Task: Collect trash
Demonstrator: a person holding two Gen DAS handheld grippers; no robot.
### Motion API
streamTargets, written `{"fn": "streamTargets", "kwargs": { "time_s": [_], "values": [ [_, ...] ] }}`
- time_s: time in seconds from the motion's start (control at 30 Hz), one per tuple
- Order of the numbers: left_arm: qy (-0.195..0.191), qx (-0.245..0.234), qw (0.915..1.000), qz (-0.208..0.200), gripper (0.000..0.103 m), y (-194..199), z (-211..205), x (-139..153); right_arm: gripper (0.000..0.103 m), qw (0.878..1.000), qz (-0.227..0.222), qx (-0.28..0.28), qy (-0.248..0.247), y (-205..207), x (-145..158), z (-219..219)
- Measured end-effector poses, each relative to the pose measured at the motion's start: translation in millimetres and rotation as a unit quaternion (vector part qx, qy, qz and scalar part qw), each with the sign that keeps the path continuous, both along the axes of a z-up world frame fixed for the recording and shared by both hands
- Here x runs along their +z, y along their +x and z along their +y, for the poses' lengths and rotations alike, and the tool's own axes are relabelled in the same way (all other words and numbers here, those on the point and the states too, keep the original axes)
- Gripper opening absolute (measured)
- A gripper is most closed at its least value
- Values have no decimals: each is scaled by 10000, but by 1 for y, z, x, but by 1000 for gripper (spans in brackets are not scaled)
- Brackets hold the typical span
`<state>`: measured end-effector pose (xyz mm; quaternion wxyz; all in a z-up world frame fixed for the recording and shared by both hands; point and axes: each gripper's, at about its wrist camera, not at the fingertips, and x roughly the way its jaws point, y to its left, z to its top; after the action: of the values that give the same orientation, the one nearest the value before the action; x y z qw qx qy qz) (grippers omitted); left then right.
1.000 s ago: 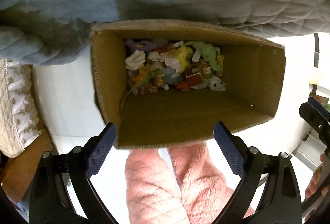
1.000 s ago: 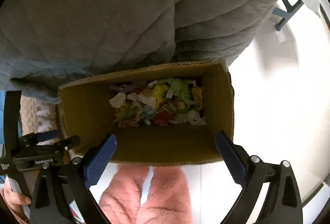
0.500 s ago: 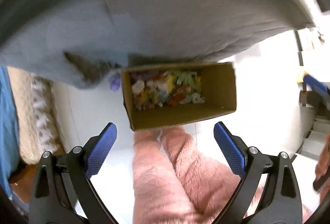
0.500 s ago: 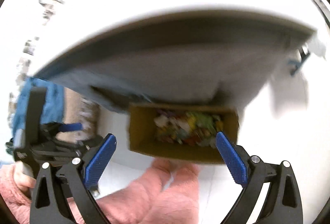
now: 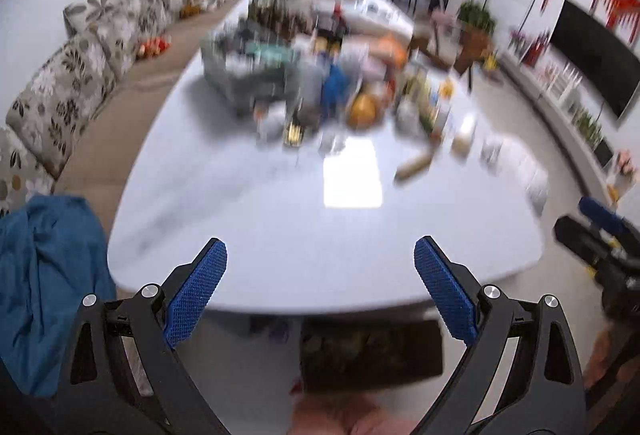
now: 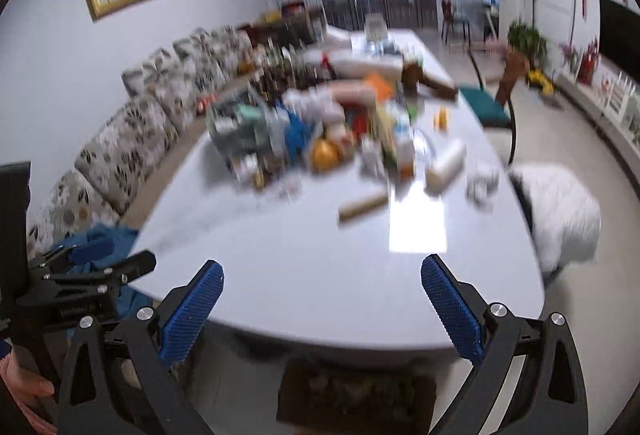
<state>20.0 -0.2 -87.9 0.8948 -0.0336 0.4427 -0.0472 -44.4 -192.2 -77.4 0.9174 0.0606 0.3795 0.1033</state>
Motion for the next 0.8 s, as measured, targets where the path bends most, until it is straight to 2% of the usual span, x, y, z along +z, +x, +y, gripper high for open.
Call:
{"fn": "streamTargets", "kwargs": {
  "time_s": [0.1,0.2,0.27,0.4,0.8],
  "values": [
    [-12,134,9994,-325,92,7,3,29,98,9996,-289,5,-36,6,28,3],
    [-18,204,9980,-606,92,10,4,53,98,9988,-482,-28,-37,4,39,5],
    [86,390,9971,-652,92,11,7,61,98,9983,-587,-9,-9,3,48,5],
    [15,432,9961,-769,92,10,15,77,98,9969,-786,4,-62,0,61,7],
    [43,508,9949,-872,92,6,24,84,98,9960,-892,-7,-75,-7,75,10]
  ]
}}
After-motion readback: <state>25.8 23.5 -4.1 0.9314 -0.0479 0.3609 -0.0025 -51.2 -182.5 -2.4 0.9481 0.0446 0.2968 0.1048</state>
